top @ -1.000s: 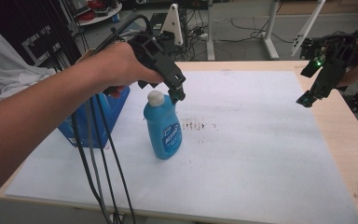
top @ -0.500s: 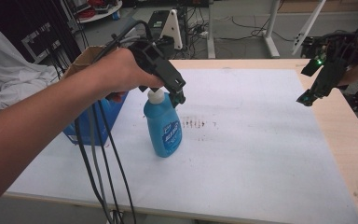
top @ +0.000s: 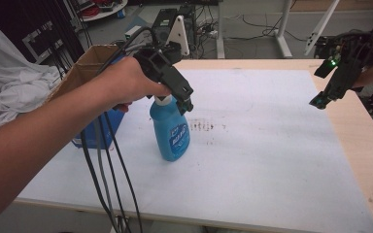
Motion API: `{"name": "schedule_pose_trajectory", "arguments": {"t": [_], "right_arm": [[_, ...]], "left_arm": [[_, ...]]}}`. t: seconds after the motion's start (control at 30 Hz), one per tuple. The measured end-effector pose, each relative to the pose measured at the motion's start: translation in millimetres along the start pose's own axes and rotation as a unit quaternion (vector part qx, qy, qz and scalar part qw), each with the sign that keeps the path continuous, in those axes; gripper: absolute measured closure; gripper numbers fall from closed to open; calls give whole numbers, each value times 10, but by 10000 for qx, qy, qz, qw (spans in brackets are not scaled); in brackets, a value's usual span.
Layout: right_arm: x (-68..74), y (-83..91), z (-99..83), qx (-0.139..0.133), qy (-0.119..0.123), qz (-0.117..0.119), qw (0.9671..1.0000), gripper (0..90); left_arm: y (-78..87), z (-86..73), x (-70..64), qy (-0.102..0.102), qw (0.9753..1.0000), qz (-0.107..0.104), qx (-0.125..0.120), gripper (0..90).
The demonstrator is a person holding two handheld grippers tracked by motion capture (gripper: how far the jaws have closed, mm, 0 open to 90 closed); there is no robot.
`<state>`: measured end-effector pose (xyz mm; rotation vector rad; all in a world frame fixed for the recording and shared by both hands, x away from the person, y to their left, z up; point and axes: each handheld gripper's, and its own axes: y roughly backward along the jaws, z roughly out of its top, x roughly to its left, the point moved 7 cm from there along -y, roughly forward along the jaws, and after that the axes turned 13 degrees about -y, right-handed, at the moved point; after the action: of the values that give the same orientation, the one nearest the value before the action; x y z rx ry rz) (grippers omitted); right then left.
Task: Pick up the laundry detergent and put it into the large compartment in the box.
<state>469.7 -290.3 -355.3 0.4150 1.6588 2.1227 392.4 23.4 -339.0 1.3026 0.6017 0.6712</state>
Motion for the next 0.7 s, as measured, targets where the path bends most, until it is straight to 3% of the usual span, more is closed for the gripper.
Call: {"name": "schedule_pose_trajectory", "arguments": {"t": [0.7], "right_arm": [[-10,-41,2,8,35,24,10000,16]], "left_arm": [[-156,-39,-21,-26,9999,133,14,24]]}}
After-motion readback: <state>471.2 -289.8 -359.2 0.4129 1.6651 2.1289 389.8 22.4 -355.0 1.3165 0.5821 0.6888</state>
